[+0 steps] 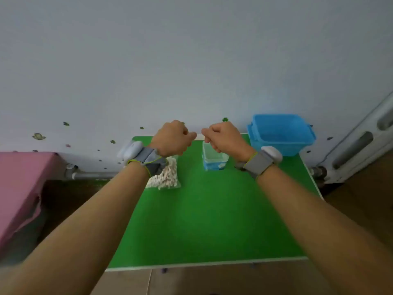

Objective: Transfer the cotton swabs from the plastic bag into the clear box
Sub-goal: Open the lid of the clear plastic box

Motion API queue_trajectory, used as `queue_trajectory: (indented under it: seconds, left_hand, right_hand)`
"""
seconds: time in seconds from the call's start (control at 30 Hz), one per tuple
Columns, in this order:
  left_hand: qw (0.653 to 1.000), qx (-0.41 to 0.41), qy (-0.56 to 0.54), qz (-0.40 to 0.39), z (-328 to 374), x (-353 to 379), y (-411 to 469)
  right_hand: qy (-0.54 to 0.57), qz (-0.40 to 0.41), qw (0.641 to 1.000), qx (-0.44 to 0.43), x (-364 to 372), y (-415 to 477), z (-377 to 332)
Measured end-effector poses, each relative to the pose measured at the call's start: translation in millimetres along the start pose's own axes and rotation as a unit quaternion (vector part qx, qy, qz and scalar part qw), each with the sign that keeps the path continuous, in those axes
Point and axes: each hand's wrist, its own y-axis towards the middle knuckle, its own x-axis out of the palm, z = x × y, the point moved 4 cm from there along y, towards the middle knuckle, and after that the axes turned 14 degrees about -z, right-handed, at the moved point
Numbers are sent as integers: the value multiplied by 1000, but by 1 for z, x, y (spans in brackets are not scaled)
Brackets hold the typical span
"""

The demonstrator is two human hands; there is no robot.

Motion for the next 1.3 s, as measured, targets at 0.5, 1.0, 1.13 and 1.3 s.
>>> queue_trajectory:
  seconds: [0.5, 1.0, 1.13, 1.3]
  left_hand:
    - [998, 33, 6, 55, -35, 66, -15]
    - [998, 17, 26, 56, 4, 97, -50]
    - [997, -8, 40, 63, 1, 101, -28]
    - [998, -14, 25, 63, -8, 105, 4]
  right_hand:
    - [-10, 61, 996, -64, 28, -27, 46]
    - [-115, 106, 987, -27, -7, -79, 65]
    - [-125, 82, 988, -21, -14, -60, 77]
    - [-143, 19, 989, -10, -11, -32, 88]
